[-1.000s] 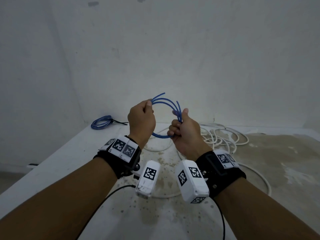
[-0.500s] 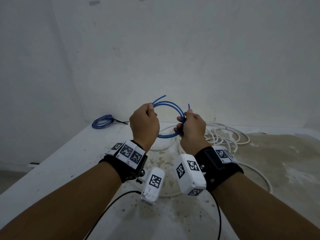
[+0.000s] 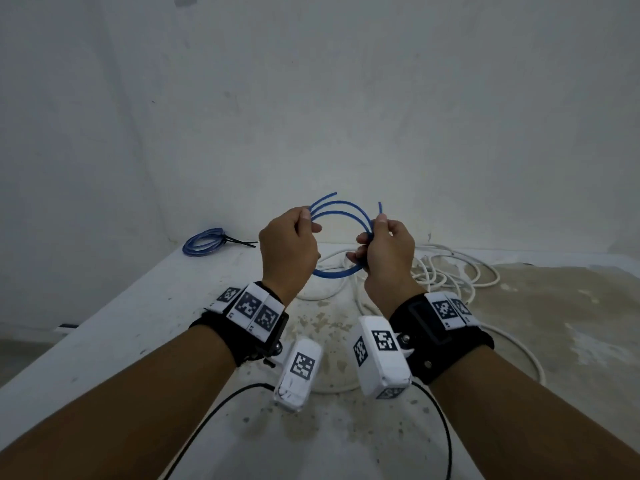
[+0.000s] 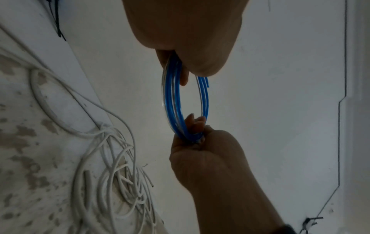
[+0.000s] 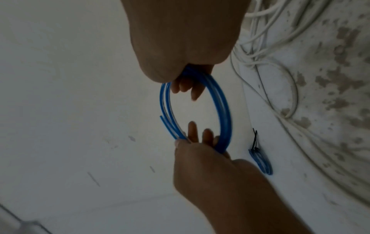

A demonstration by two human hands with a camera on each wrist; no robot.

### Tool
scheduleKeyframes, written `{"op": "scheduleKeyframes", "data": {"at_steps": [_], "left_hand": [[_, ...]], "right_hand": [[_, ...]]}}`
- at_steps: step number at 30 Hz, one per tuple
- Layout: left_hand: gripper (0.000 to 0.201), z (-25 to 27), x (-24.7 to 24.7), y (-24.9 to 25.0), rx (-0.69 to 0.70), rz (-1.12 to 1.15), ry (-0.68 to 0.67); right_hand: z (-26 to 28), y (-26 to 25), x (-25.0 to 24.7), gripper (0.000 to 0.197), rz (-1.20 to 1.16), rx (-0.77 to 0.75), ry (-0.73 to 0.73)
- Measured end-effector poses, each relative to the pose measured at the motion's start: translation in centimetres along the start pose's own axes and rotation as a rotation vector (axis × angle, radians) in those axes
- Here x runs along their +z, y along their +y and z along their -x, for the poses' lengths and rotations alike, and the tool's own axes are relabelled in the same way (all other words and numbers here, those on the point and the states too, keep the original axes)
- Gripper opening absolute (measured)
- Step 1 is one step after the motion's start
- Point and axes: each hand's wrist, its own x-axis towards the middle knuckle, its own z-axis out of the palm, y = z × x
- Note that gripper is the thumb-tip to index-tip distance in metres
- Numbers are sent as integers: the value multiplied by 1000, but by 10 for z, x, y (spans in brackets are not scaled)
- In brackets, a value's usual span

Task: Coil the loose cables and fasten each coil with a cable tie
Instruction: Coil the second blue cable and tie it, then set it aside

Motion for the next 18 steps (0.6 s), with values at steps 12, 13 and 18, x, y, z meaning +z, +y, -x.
{"op": "scheduleKeyframes", "data": {"at_steps": [12,13,18], "left_hand": [[40,-3,4,-9,-120,44,33],[40,-2,5,-10,-127,60,28],[33,-2,8,-3,-193,166,2]], "right_hand": [[-10,-4,-8,25,-71,80,42],[-9,-3,-8,26,-33,84,28],[-10,4,-4,24,278,-66,-51]]}}
